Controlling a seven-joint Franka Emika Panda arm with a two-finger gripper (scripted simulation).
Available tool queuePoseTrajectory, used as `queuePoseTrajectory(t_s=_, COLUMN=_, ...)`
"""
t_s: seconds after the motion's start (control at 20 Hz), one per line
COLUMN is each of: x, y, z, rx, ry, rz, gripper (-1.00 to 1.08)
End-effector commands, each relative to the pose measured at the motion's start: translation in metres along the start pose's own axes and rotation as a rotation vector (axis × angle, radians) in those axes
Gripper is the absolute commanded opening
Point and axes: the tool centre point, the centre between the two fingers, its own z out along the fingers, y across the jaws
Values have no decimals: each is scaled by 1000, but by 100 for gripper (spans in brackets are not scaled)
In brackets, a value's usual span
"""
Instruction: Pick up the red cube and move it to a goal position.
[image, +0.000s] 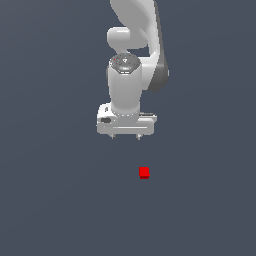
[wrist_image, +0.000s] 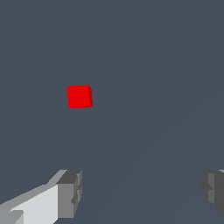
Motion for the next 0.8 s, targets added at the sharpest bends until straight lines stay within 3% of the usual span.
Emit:
queuePoseTrajectory(t_s=0.0, x=0, y=0, z=0, rx=0, ry=0, rz=0, gripper=100)
queuePoseTrajectory(t_s=0.35, x=5, y=-5, z=11, rx=1, ry=-2, rz=-4, gripper=100)
queuePoseTrajectory(t_s=0.75, x=23, y=-25, z=50, rx=4, ry=-9, rz=-20, gripper=100)
